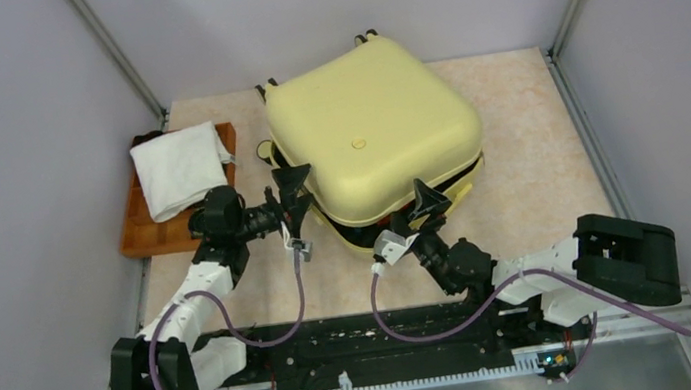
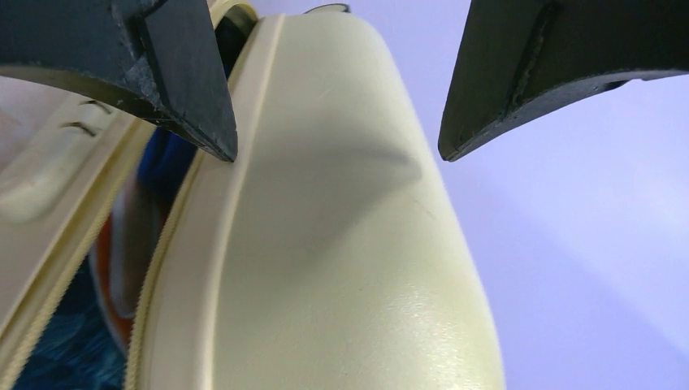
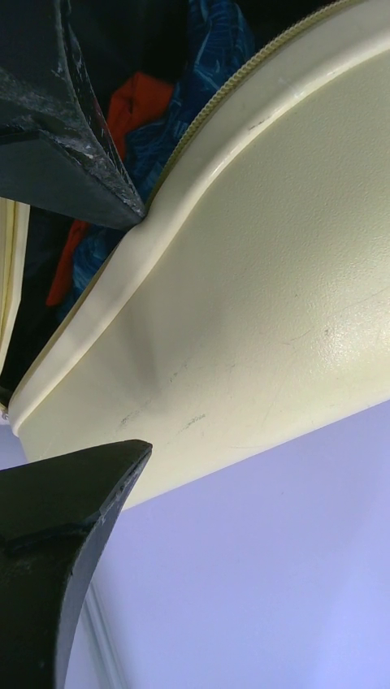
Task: Pack the luggage
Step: Zip the luggage at the center of the board.
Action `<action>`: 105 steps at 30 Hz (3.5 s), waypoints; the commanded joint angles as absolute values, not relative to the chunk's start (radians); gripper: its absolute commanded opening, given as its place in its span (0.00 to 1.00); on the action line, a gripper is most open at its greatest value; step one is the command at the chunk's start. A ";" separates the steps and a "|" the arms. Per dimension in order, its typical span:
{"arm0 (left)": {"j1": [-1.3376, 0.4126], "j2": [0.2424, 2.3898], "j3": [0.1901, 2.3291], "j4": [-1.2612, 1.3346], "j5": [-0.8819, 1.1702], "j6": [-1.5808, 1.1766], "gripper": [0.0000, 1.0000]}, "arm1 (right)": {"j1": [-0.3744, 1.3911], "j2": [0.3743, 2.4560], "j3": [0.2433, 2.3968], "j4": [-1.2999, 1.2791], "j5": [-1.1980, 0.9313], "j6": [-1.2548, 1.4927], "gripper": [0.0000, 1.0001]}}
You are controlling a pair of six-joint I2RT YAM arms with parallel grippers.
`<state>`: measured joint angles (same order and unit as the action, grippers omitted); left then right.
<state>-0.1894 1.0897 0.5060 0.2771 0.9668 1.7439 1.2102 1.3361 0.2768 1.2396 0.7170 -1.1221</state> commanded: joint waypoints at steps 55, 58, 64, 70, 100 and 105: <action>-0.336 1.232 0.297 0.969 0.701 1.562 0.77 | 1.207 0.650 0.437 0.142 0.847 -0.364 0.99; -0.343 1.244 0.324 0.977 0.685 1.538 0.77 | 1.207 0.596 0.509 -0.042 0.892 -0.145 0.99; -0.347 1.252 0.327 0.966 0.683 1.558 0.78 | 0.964 0.641 0.717 -0.491 0.954 0.494 0.99; -0.348 1.252 0.336 0.963 0.675 1.549 0.78 | 0.347 0.801 0.837 -0.507 0.220 0.489 0.99; -0.375 1.264 0.489 0.783 0.415 1.102 0.98 | -0.155 1.003 0.577 -0.008 -0.046 0.559 0.81; -0.376 1.273 0.564 0.613 0.311 0.912 0.98 | -0.155 1.011 0.555 0.033 -0.051 0.552 0.81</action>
<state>-0.3634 1.2675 0.4572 0.6788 0.4160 1.1481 -0.1509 1.0061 0.5735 -0.0525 -0.0311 0.5720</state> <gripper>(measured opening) 0.983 0.810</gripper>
